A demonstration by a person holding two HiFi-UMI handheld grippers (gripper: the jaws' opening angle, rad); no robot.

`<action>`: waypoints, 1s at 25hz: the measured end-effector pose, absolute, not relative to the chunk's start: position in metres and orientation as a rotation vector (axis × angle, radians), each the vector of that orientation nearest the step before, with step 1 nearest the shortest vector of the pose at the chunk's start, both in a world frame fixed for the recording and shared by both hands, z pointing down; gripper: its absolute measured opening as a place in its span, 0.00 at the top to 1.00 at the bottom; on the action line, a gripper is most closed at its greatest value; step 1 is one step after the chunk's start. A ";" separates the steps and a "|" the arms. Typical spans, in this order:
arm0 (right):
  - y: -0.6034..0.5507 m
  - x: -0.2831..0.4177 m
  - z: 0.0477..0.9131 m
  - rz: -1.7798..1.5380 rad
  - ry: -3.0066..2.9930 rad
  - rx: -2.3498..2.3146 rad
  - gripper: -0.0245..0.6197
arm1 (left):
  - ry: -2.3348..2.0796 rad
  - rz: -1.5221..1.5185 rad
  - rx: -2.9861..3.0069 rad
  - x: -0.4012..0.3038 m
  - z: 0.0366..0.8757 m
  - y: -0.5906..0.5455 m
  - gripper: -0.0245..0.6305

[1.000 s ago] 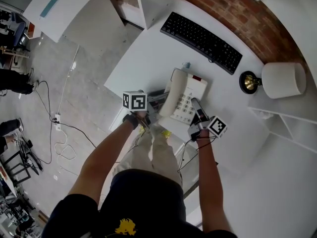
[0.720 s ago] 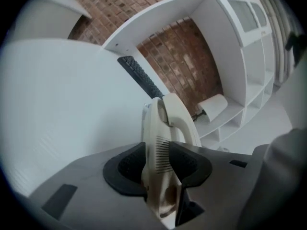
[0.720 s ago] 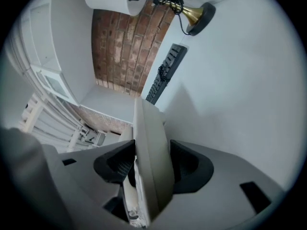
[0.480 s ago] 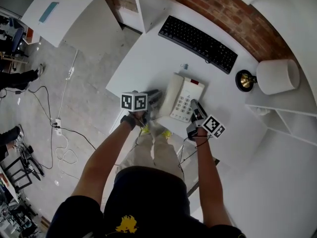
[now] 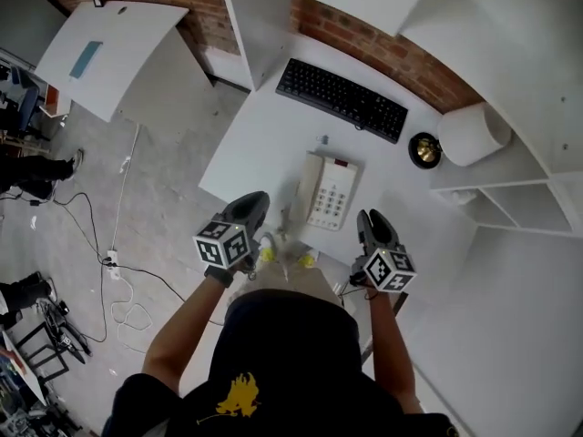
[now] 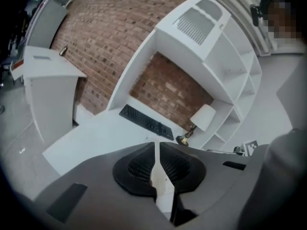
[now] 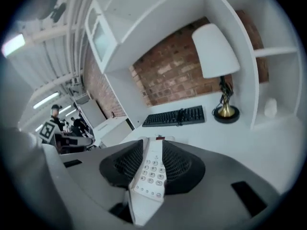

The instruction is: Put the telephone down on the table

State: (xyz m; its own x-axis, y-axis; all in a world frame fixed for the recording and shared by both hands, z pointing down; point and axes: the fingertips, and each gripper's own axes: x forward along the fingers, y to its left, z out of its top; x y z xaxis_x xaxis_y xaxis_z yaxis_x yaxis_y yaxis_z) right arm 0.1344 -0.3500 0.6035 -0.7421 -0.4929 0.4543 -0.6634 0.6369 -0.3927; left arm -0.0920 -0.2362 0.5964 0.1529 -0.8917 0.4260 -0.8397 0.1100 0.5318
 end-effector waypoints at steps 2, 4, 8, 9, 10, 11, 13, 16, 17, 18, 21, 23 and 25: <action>-0.336 0.141 0.580 0.689 -2.565 0.937 0.81 | -1.739 -0.098 1.758 -0.086 0.562 -0.229 0.91; -0.333 0.145 0.551 0.630 -2.598 0.958 0.86 | -1.802 -0.094 1.809 -0.083 0.529 -0.230 0.92; -0.337 0.144 0.502 0.478 -2.666 1.009 0.95 | -1.886 -0.027 1.943 -0.078 0.484 -0.237 0.93; -0.338 0.143 0.494 0.439 -2.677 1.012 0.96 | -1.896 -0.008 1.983 -0.076 0.477 -0.239 0.93; -0.338 0.142 0.487 0.408 -2.688 1.012 0.96 | -1.903 0.009 2.016 -0.074 0.472 -0.242 0.93; -0.339 0.141 0.480 0.384 -2.699 1.012 0.96 | -1.908 0.020 2.039 -0.073 0.469 -0.244 0.93; -0.339 0.138 0.467 0.350 -2.719 1.016 0.96 | -1.916 0.023 2.065 -0.075 0.461 -0.245 0.93; -0.340 0.134 0.454 0.323 -2.737 1.022 0.96 | -1.928 0.020 2.078 -0.079 0.452 -0.247 0.93; -0.341 0.134 0.453 0.322 -2.740 1.024 0.96 | -1.930 0.018 2.078 -0.079 0.451 -0.247 0.93; -0.342 0.134 0.452 0.323 -2.742 1.026 0.96 | -1.931 0.017 2.079 -0.079 0.450 -0.248 0.93; -0.343 0.136 0.455 0.334 -2.737 1.036 0.96 | -1.936 0.025 2.078 -0.081 0.451 -0.249 0.93; -0.342 0.138 0.458 0.343 -2.732 1.041 0.96 | -1.938 0.023 2.071 -0.082 0.452 -0.248 0.93; -0.341 0.139 0.459 0.348 -2.729 1.041 0.96 | -1.942 0.023 2.071 -0.082 0.451 -0.247 0.93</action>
